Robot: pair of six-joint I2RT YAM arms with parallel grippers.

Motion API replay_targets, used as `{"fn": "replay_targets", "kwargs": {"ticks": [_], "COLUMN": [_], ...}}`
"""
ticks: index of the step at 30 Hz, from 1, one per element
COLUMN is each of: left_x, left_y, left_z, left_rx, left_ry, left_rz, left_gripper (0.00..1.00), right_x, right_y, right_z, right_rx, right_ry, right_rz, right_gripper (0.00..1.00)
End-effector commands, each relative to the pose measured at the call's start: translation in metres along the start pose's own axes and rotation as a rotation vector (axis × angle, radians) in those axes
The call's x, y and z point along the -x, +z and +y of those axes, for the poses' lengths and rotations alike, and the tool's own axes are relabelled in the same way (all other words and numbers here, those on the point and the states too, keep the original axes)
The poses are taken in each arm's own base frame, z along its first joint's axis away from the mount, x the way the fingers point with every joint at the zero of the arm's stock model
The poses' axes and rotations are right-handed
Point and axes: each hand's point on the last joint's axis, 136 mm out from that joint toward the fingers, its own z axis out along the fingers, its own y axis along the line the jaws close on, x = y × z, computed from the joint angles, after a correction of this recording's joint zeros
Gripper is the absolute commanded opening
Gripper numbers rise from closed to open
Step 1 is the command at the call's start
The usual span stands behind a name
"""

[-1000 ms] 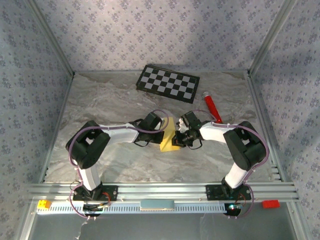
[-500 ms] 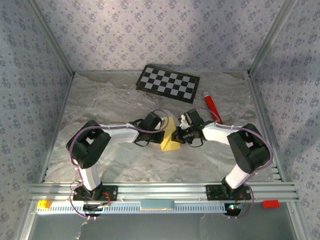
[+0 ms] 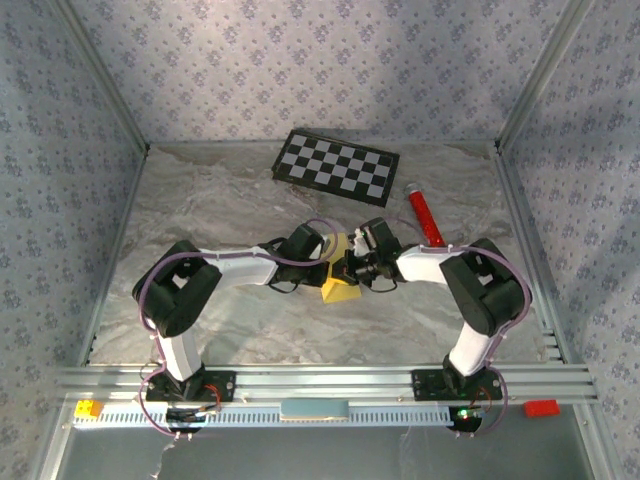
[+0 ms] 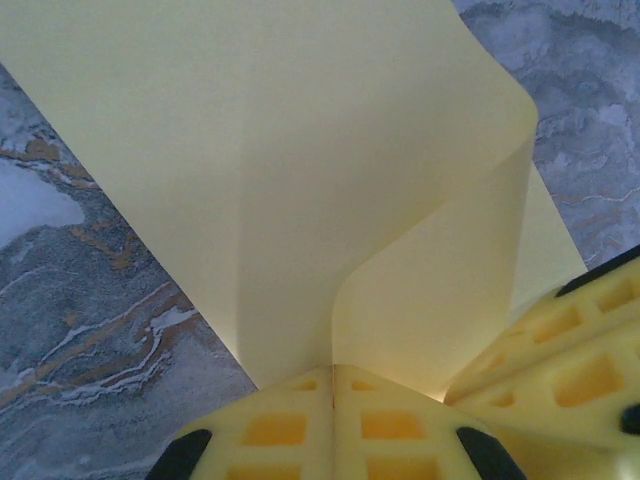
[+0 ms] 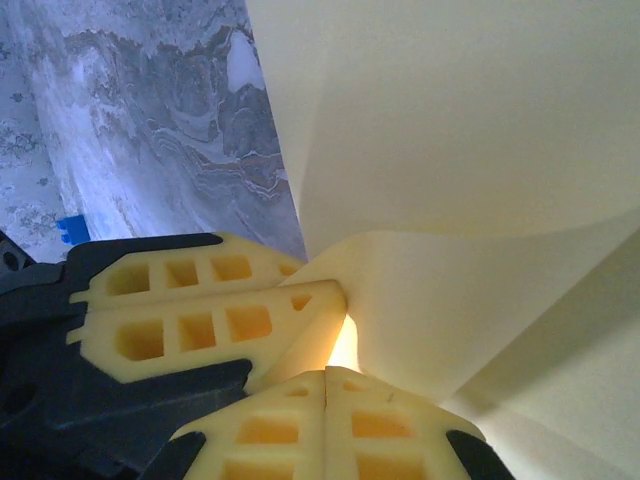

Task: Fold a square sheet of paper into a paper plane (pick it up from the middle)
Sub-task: Fold the triangle a second time at the center of the table.

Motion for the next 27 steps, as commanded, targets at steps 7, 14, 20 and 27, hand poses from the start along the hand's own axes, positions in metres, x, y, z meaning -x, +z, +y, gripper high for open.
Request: {"fn": "replay_targets", "kwargs": {"ticks": [7, 14, 20, 27], "left_x": [-0.023, -0.026, -0.026, -0.028], "left_y": [0.012, 0.012, 0.012, 0.013], "left_z": [0.013, 0.014, 0.014, 0.016], "left_rx": [0.033, 0.039, 0.040, 0.044], "left_ry": [-0.015, -0.013, -0.013, -0.017], "left_rz": [0.087, 0.097, 0.100, 0.105], "left_gripper": [0.00, 0.00, 0.00, 0.00], "right_x": [-0.007, -0.005, 0.016, 0.028], "right_y": [0.010, 0.003, -0.012, -0.009], "right_z": [-0.022, -0.025, -0.001, -0.023], "right_rx": [-0.018, -0.005, 0.028, -0.022], "right_ry": [0.056, 0.079, 0.035, 0.077], "right_rz": [0.013, -0.003, -0.045, -0.055], "right_gripper": [0.00, 0.00, 0.01, 0.01]}}
